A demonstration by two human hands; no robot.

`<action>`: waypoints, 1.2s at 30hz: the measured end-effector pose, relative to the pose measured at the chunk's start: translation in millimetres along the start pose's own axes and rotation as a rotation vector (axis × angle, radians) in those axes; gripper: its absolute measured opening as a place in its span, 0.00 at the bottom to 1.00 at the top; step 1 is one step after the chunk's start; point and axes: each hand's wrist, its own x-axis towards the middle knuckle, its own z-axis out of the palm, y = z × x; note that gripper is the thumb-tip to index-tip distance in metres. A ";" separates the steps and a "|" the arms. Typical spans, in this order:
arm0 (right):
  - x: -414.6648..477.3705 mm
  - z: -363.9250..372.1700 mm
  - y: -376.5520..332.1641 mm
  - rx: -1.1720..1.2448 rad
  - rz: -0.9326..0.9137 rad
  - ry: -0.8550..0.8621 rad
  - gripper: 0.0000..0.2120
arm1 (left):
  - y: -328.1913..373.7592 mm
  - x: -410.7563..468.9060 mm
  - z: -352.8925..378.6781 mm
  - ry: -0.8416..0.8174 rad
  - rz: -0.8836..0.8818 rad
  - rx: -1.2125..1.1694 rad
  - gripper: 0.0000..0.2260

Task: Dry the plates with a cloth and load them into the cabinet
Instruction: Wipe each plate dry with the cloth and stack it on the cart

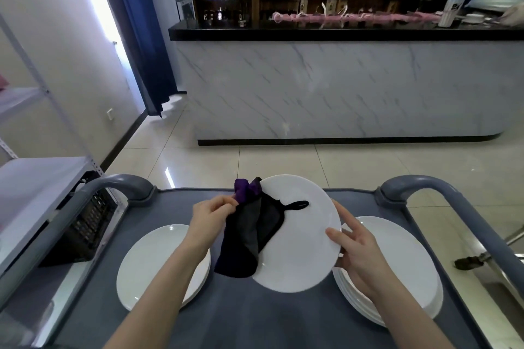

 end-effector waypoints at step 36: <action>16.9 40.5 -53.1 -0.770 -0.448 0.032 0.12 | 14.7 -3.4 19.2 -0.082 0.289 0.150 0.10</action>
